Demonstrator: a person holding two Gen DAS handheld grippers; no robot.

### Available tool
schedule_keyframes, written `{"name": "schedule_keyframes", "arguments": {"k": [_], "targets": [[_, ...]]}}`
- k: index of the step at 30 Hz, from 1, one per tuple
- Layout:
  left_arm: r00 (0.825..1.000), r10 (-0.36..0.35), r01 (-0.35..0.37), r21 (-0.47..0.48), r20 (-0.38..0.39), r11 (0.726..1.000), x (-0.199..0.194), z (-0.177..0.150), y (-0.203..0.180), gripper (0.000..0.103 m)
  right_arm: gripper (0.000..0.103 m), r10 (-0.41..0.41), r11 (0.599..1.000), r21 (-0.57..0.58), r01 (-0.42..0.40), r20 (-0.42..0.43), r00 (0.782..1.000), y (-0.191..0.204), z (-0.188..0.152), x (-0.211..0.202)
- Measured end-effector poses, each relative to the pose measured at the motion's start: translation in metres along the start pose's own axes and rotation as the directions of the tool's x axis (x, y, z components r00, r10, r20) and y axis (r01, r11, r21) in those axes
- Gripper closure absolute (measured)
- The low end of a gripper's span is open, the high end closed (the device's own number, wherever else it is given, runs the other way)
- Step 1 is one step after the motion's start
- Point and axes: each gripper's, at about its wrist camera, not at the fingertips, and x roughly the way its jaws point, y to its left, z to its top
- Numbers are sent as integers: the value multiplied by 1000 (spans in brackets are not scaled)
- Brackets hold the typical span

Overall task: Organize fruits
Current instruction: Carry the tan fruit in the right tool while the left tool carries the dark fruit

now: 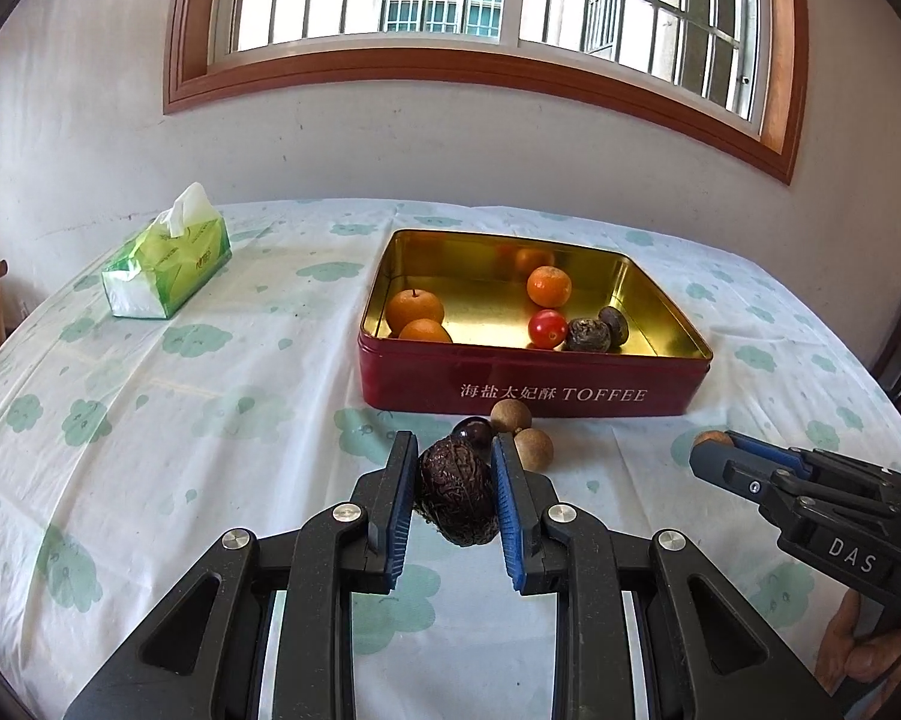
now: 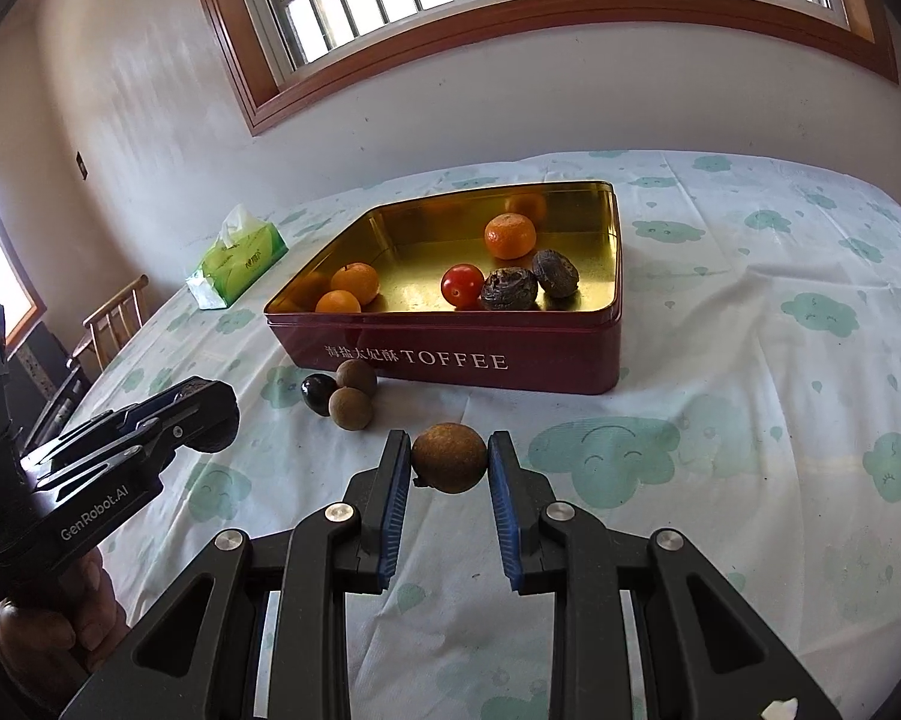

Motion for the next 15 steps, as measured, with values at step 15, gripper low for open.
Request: {"name": "schedule_keyframes", "arguments": {"k": [15], "targets": [[1000, 16, -16, 13, 21, 1000, -8, 3, -4, 77, 79, 13, 1000, -14, -12, 36, 999, 12, 3, -16]]}}
